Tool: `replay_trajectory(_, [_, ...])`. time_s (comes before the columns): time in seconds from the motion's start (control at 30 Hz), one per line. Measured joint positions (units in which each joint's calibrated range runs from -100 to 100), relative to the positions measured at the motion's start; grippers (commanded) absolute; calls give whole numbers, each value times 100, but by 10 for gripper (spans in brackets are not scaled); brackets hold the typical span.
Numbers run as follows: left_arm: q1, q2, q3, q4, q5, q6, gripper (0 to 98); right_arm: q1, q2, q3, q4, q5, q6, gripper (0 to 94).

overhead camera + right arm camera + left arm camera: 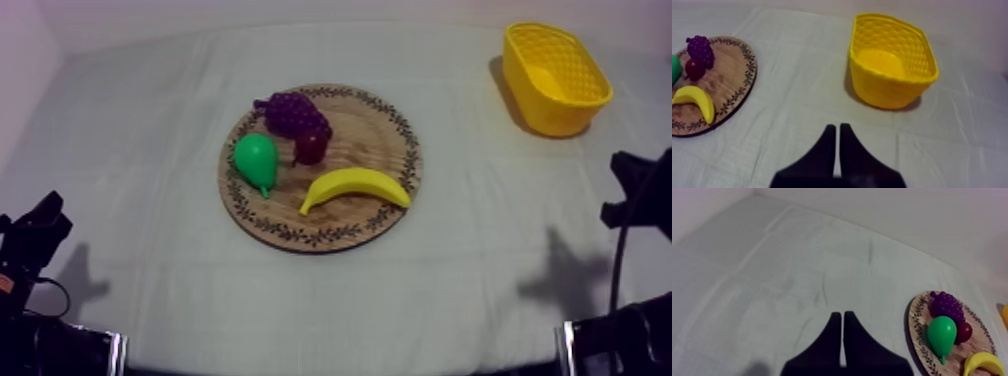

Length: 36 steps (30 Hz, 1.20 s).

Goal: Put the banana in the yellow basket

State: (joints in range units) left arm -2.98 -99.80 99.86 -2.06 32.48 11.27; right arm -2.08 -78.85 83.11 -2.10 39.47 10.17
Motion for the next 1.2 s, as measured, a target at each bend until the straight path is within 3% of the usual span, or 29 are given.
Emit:
replay_trajectory(0.27, [0,0,0,0,0,0,1,-455,1952,-1935,-72,246,319,25])
replay_trajectory(0.77, [0,0,0,0,0,0,1,-1523,4924,-5494,-91,2124,1159,39])
replay_trajectory(1.0, [0,0,0,0,0,0,1,-2126,5435,-6033,-52,2873,1416,48])
replay_trajectory(1.2, [0,0,0,0,0,0,1,-2553,5549,-5764,-81,3001,1369,60])
